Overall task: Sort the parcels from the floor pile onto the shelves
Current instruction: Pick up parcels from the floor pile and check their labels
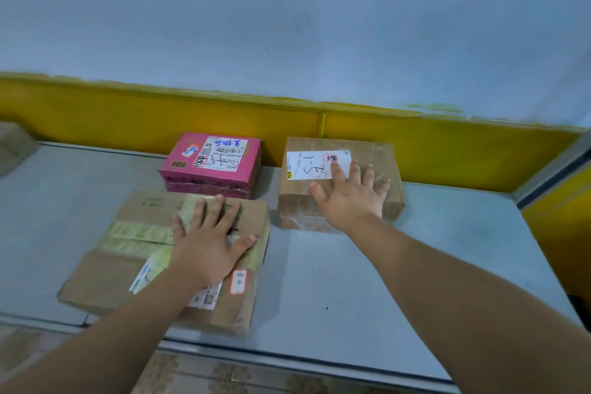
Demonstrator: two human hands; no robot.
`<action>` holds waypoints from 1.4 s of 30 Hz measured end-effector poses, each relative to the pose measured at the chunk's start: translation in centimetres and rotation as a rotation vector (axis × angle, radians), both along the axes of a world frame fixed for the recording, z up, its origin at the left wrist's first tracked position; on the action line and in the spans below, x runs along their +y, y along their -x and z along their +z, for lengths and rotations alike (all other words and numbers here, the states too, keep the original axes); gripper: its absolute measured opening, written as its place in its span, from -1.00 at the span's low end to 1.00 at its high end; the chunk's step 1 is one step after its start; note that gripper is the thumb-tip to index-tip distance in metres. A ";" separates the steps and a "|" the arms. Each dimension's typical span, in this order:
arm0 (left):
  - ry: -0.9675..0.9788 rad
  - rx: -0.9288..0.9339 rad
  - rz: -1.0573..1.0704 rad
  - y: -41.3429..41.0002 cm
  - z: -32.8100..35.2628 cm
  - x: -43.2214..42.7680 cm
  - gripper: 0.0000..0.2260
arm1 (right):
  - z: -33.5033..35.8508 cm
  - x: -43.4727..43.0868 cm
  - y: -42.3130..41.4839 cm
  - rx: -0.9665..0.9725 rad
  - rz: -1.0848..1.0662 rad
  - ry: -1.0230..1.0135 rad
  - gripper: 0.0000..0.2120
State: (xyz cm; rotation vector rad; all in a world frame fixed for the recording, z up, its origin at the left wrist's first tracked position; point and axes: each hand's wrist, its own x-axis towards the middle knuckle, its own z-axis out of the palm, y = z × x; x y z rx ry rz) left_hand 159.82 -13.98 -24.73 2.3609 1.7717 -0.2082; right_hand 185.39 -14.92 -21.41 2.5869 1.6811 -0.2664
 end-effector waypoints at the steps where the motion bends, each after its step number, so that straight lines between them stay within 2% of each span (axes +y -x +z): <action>1: 0.001 0.005 -0.004 0.0 0.1 -0.1 -0.12 | 0.0 0.1 0.0 0.000 0.001 0.001 -0.26; 5: 0.007 0.004 -0.003 -0.1 0.2 -0.1 -0.11 | 0.1 0.4 0.1 0.011 -0.001 -0.001 -0.27; 10: 0.006 0.010 -0.009 -0.1 0.4 -0.2 0.05 | 0.1 1.1 0.1 0.010 -0.005 -0.007 -0.27; 24: 0.028 -0.010 -0.010 0.1 0.8 -0.4 0.07 | 0.1 2.2 -0.3 0.010 -0.009 -0.016 -0.27; 26: 0.047 -0.013 -0.010 0.0 1.1 -0.3 0.04 | 0.1 2.2 -0.3 0.014 -0.009 -0.014 -0.27; 31: 0.119 -0.002 0.001 -0.4 2.8 0.0 -0.29 | 0.5 2.1 -0.6 0.038 0.010 0.024 -0.27; 42: 0.224 -0.062 0.038 1.2 5.3 -3.1 -0.34 | 3.0 0.9 -0.4 0.029 0.127 0.030 -0.27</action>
